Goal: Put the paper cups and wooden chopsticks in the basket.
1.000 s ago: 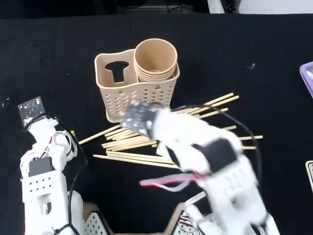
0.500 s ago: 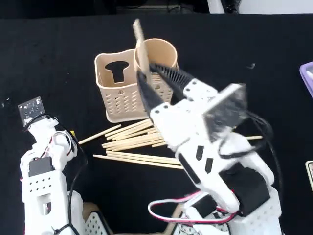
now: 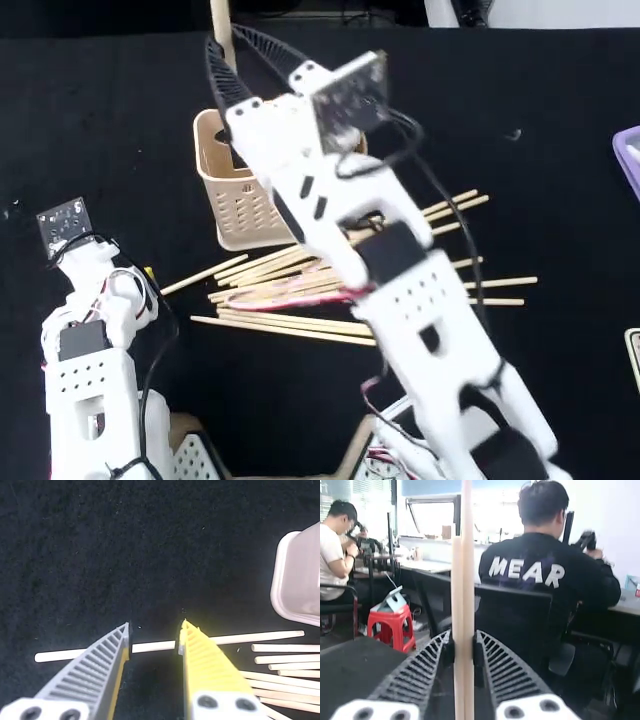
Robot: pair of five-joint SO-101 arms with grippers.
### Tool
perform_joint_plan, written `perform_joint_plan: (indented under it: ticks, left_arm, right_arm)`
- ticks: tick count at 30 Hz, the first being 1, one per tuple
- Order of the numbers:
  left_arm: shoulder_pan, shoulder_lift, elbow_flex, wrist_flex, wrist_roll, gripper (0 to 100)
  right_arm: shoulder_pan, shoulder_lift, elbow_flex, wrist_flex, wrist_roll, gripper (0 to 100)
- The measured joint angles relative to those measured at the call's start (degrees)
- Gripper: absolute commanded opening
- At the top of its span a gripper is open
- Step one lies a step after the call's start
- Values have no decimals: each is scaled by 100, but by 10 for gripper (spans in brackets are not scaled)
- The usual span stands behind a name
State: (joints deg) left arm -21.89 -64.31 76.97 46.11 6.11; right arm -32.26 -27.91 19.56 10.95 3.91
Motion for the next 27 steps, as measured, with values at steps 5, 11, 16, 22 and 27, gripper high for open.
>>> perform_joint_plan:
  ticks: [5, 11, 16, 22, 27]
  left_arm:
    - [0, 0, 0, 0, 0, 170]
    - [0, 0, 0, 0, 0, 170]
    - [0, 0, 0, 0, 0, 170]
    - [0, 0, 0, -18, 0, 170]
    - [0, 0, 0, -35, 0, 170]
  right_arm:
    - [0, 264, -9, -26, 0, 18]
    - [0, 264, -79, 870, -18, 199]
    - [0, 264, -870, 2057, -589, 172]
    - [0, 158, -2092, 3560, -677, 170]
    - [0, -695, -2286, 5275, -615, 170]
